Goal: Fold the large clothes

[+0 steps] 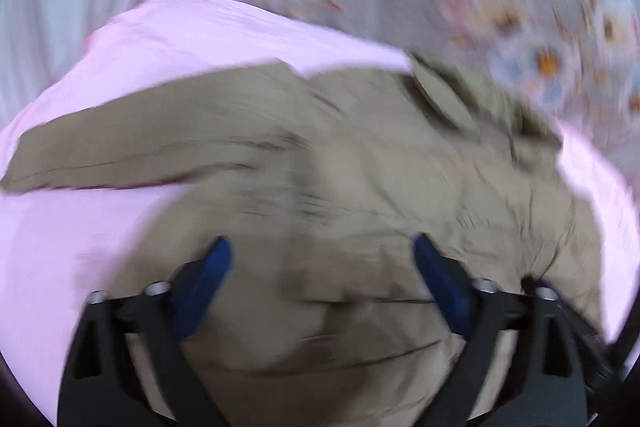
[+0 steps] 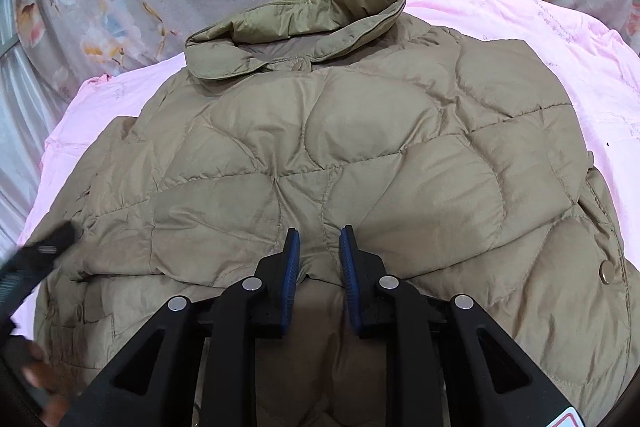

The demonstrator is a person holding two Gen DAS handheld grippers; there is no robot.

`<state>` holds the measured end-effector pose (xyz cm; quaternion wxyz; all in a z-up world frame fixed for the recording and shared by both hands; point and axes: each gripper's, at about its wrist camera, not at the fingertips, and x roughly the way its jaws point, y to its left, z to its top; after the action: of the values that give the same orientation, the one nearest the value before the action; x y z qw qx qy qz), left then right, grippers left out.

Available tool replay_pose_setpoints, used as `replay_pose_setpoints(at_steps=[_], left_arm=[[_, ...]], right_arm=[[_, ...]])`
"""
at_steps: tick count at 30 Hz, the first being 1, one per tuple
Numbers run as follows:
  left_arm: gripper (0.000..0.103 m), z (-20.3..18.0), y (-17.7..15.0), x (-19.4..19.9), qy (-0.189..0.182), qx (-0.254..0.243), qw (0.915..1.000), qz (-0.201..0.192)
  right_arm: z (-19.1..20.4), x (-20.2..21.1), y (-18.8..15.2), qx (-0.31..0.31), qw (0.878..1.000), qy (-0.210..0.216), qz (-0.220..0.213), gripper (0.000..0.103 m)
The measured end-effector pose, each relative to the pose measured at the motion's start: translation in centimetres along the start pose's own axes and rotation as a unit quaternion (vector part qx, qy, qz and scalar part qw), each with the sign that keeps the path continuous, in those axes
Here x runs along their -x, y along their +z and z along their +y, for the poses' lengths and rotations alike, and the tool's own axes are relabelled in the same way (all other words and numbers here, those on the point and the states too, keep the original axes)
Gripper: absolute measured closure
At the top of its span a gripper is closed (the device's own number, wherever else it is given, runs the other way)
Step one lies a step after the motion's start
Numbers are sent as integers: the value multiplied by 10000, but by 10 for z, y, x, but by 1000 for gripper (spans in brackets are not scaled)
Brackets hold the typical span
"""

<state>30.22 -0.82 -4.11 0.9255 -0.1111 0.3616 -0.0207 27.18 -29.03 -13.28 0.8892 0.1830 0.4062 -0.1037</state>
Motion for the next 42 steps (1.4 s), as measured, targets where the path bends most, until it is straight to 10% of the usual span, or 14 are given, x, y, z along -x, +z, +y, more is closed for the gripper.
replay_pose_setpoints(at_steps=[5, 11, 17, 19, 22, 23, 24, 28, 34, 42], left_arm=[[7, 140, 39, 20, 662, 1331, 9889, 19], [8, 293, 46, -1, 1477, 2857, 9463, 339], [7, 319, 58, -18, 1519, 3066, 9391, 324], [8, 313, 62, -26, 1665, 2944, 9406, 306], [40, 300, 69, -31, 1803, 2671, 9463, 275], [59, 295, 68, -28, 1858, 2555, 9484, 286], [100, 290, 72, -27, 1773, 2455, 9526, 294], [102, 249, 96, -11, 1512, 1931, 9693, 145], [102, 91, 144, 72, 621, 324, 9924, -1008], [102, -122, 109, 112, -964, -1173, 9830, -1033]], right_arm=[[3, 4, 0, 18, 10000, 4, -85, 75], [15, 28, -8, 177, 9988, -252, -381, 51], [20, 47, -24, 96, 9985, -203, -495, 45], [19, 50, -27, 14, 9985, -237, -490, 45], [18, 56, -32, -85, 9981, -284, -532, 45], [19, 59, -34, -95, 9981, -288, -543, 45], [19, 62, -36, -109, 9980, -290, -555, 45], [16, 73, -44, -218, 9979, -282, -534, 45], [4, 101, -63, -407, 9961, -297, -720, 45], [-30, 136, -86, -557, 9932, -506, -885, 45]])
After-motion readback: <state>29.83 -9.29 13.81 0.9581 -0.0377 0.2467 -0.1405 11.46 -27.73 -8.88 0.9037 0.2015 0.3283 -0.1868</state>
